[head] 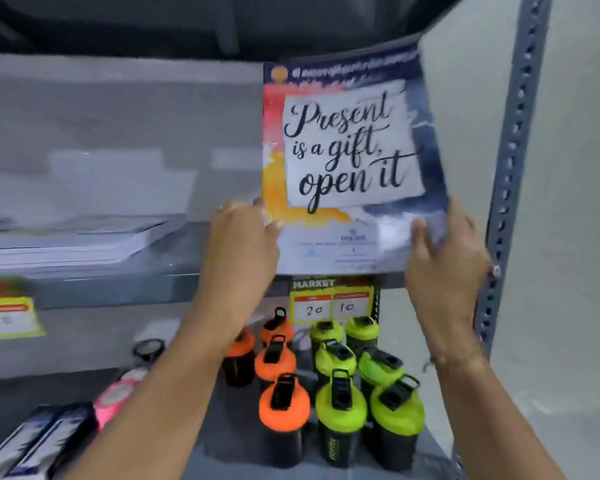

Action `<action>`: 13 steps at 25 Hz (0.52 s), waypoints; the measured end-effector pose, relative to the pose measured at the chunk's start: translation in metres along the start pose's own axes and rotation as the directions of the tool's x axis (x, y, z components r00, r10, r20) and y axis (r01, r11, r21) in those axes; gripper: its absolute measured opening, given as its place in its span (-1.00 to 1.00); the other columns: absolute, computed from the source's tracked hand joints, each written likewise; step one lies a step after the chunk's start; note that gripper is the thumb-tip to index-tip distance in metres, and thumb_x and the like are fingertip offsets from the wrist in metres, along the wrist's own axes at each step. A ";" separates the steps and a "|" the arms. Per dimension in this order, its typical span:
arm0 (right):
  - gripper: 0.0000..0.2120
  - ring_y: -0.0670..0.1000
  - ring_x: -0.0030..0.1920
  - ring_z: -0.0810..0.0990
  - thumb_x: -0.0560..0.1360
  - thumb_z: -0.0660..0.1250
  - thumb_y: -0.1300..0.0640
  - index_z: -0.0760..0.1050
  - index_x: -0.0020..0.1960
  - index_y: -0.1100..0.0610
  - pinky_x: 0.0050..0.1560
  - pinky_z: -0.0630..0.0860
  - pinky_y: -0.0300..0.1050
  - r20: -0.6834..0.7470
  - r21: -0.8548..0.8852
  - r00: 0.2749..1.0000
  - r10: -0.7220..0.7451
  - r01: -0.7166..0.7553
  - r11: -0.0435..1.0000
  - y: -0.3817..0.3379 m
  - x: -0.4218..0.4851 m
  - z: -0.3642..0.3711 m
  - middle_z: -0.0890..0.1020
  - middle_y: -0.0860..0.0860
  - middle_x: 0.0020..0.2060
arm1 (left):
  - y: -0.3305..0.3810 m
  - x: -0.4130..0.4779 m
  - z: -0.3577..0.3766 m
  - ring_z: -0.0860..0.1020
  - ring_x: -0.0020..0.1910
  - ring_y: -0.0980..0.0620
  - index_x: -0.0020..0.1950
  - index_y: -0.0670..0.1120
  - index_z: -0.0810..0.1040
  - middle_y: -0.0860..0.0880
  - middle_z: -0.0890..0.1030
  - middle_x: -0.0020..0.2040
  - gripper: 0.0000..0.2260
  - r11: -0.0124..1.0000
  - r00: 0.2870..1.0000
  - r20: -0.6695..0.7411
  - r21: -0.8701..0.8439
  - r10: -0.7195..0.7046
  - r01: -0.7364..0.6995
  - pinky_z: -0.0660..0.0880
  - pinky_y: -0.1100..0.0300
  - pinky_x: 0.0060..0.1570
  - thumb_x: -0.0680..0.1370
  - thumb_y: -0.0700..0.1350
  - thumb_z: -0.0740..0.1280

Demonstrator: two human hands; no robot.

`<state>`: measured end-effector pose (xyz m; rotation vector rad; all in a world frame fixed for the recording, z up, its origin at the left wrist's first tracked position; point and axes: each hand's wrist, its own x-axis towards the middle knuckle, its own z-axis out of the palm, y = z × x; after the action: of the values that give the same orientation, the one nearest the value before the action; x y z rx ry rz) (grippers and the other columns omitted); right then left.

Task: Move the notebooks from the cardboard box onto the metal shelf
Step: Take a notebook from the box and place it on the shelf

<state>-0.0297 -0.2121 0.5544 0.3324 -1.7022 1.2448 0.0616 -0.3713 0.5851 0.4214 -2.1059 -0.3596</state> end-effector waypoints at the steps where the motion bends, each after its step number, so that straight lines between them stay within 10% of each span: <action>1: -0.65 0.29 0.15 0.48 0.53 0.23 0.25 0.38 0.29 0.32 -0.01 0.29 -0.08 0.110 -0.035 0.994 0.023 -0.019 0.999 -0.003 0.015 0.016 0.52 0.33 0.13 | -0.002 0.020 0.001 0.52 0.05 -0.28 0.02 -0.31 0.56 -0.34 0.59 0.02 -0.78 0.996 0.996 0.074 0.074 -0.045 0.040 0.38 0.02 -0.02 0.57 -0.15 0.27; 8: -0.76 0.31 0.20 0.45 0.49 0.16 0.25 0.50 0.09 0.27 0.22 0.37 0.09 0.502 -0.550 0.834 0.229 0.103 0.829 0.006 0.045 0.053 0.59 0.26 0.11 | -0.007 0.047 0.027 0.48 0.20 -0.28 0.12 -0.23 0.56 -0.27 0.57 0.19 -0.73 0.919 0.914 0.350 0.391 -0.204 0.055 0.48 0.00 0.11 0.52 -0.08 0.33; 11: -0.79 0.27 0.08 0.51 0.49 0.19 0.25 0.53 0.06 0.27 0.13 0.37 0.04 0.278 -0.385 0.951 -0.133 0.238 0.892 0.022 0.027 0.020 0.64 0.24 0.01 | 0.022 0.021 0.034 0.46 0.16 -0.28 0.10 -0.23 0.59 -0.28 0.62 0.09 -0.74 0.919 0.990 0.059 0.368 0.126 -0.139 0.43 -0.02 0.10 0.54 -0.08 0.31; 13: -0.81 0.23 -0.02 0.56 0.51 0.23 0.30 0.55 0.07 0.32 0.07 0.42 0.01 -0.104 -0.204 0.942 -0.319 0.293 0.934 0.055 -0.009 -0.023 0.67 0.25 -0.07 | 0.054 -0.029 0.066 0.55 0.00 -0.25 0.03 -0.20 0.63 -0.22 0.67 -0.04 -0.82 0.873 0.869 -0.156 0.230 0.469 -0.430 0.41 0.00 0.01 0.48 -0.17 0.36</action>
<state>-0.0511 -0.1712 0.5153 0.3760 -1.5653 0.8531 0.0121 -0.3043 0.5508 0.0558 -1.9622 0.1564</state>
